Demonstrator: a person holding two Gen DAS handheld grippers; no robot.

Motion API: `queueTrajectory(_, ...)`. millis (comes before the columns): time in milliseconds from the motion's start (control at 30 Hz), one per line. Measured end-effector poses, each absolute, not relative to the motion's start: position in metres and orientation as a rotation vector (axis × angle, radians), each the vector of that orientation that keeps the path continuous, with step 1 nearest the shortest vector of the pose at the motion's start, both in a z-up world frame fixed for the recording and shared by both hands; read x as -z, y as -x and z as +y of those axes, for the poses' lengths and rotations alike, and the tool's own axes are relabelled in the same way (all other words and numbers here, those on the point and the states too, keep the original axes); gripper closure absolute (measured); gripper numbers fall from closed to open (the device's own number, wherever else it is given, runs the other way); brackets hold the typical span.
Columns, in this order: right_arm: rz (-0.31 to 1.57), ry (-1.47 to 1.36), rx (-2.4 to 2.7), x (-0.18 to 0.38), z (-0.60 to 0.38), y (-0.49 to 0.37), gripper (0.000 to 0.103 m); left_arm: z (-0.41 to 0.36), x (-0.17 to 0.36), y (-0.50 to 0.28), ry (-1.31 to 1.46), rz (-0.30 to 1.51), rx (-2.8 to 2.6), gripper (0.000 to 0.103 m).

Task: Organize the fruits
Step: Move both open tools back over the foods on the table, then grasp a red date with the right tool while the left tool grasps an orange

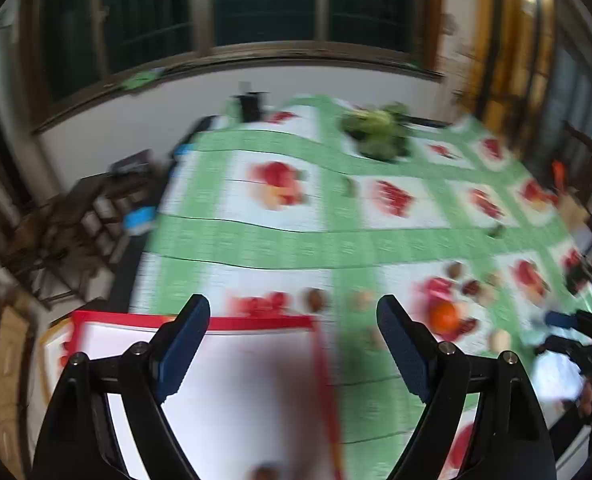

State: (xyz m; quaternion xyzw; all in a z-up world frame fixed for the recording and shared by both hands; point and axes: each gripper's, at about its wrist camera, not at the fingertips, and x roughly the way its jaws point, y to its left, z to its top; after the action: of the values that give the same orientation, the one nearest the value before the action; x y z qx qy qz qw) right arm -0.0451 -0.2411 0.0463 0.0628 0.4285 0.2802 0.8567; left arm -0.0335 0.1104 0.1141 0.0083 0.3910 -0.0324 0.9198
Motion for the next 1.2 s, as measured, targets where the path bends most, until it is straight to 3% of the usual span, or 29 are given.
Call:
queueTrajectory(333, 0.873, -0.072, -0.359, -0.051, -0.293, 0.02, 0.038, 0.031, -0.071, 0.048, -0.128, 0.886, 0.26, 0.017)
queueTrajectory(533, 0.897, -0.119, -0.479, -0.04, -0.265, 0.002, 0.038, 0.033, -0.064, 0.049, -0.095, 0.907, 0.248, 0.017)
queueTrajectory(767, 0.915, -0.054, -0.537, -0.032, -0.253, 0.041, 0.038, 0.002, -0.062, 0.029, -0.147, 0.905, 0.282, 0.017)
queueTrajectory(1067, 0.949, 0.008, -0.559, -0.027, -0.247, 0.062, 0.038, -0.02, -0.035, -0.002, -0.214, 0.946, 0.352, 0.027)
queueTrajectory(1200, 0.958, 0.089, -0.55, -0.025, -0.228, 0.06, 0.048, -0.016, -0.028, -0.014, -0.174, 0.971, 0.371, 0.03)
